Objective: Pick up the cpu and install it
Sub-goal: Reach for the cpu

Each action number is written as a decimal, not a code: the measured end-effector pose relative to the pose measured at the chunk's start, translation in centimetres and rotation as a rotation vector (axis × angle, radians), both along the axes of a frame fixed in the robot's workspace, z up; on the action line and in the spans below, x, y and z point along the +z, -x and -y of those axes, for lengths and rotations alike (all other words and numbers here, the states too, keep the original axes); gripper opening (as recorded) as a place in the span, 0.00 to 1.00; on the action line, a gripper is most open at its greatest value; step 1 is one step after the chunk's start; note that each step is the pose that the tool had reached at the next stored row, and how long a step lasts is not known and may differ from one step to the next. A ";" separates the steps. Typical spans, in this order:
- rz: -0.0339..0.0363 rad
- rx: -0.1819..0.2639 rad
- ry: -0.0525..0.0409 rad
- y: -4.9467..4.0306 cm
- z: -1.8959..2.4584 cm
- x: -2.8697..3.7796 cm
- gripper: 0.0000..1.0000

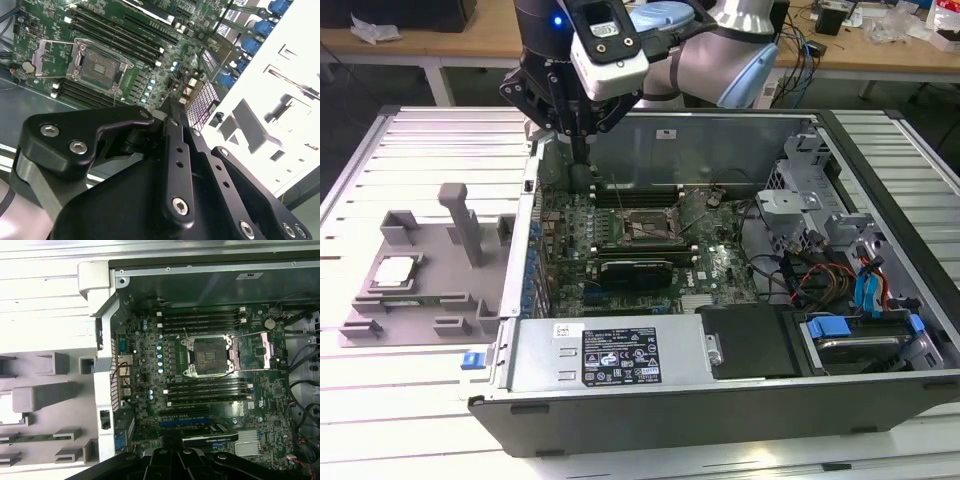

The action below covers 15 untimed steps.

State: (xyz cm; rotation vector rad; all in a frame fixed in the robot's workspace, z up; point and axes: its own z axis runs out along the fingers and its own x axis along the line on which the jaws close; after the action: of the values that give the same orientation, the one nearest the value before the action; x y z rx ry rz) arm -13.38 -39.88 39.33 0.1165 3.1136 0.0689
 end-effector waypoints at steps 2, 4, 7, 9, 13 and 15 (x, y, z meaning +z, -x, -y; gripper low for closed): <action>0.0001 0.000 0.0000 0.20 0.00 0.00 0.11; 0.0002 0.000 0.0000 0.39 0.00 0.00 0.11; 0.0003 0.000 0.0000 0.75 0.00 0.00 0.11; 0.0005 0.000 0.0000 1.14 0.00 0.00 0.11; 0.0009 0.000 0.0000 1.63 0.00 0.00 0.11; 0.0011 0.000 0.0000 1.90 0.00 0.00 0.11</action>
State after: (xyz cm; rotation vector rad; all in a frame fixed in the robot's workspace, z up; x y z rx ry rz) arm -15.28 -39.88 39.33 0.1164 3.1124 0.0689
